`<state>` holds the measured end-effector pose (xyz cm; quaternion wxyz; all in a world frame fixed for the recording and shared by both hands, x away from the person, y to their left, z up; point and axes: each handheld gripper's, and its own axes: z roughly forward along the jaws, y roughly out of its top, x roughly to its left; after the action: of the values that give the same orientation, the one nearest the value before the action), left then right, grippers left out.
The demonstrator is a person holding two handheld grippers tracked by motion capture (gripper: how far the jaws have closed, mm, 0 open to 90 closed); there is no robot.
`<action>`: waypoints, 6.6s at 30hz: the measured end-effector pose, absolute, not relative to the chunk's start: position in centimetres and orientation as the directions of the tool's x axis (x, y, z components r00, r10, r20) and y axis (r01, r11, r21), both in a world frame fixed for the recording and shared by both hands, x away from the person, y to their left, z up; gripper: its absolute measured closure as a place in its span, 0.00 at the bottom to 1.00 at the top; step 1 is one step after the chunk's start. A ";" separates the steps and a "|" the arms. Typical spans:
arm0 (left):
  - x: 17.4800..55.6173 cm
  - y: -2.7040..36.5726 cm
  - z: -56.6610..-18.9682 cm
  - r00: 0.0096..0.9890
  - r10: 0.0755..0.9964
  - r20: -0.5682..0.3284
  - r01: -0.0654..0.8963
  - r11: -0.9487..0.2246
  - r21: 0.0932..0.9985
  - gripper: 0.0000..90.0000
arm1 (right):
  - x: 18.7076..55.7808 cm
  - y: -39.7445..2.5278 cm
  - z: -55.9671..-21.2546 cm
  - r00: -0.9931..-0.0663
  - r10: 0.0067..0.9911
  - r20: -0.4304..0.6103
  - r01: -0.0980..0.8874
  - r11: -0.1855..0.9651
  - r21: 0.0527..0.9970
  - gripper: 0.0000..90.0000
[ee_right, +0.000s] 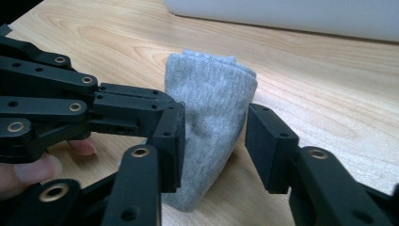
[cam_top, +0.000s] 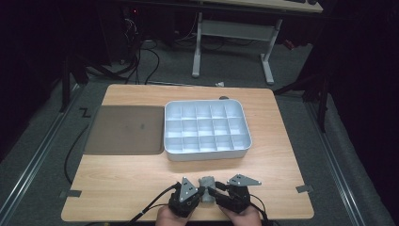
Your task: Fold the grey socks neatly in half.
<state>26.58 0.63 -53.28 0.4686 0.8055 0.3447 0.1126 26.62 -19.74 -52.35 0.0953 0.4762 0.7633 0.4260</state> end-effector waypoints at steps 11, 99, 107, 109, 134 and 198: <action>26.8 1.0 -53.3 0.733 0.662 -0.156 0.464 -0.320 0.826 0.92 | 26.9 -19.8 -52.9 -0.530 0.792 0.302 0.674 0.178 0.717 0.62; 28.0 16.3 -52.4 0.551 0.819 -0.157 0.429 -0.117 0.896 0.46 | 30.0 -21.1 -48.4 -0.631 0.775 -0.039 0.658 0.562 0.502 0.82; 27.8 15.9 -52.4 0.562 0.817 -0.127 0.416 -0.147 0.898 0.46 | 29.9 -21.5 -48.1 -0.639 0.764 -0.087 0.650 0.597 0.470 0.82; 27.8 15.9 -52.5 0.561 0.818 -0.129 0.417 -0.145 0.897 0.46 | 29.9 -21.6 -48.1 -0.635 0.767 -0.090 0.655 0.597 0.463 0.82; 27.8 15.9 -52.6 0.554 0.824 -0.119 0.417 -0.150 0.897 0.45 | 30.7 -23.8 -46.4 -0.615 0.775 -0.146 0.684 0.616 0.391 0.82; 27.9 16.3 -52.7 0.561 0.814 -0.154 0.441 -0.136 0.887 0.46 | 44.9 -23.6 -40.2 -0.515 0.842 -0.161 0.802 0.540 0.256 0.82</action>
<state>27.94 16.29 -52.70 0.4972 0.7301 0.4297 0.1874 44.86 -23.61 -40.20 0.1338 0.4737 0.8673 0.0745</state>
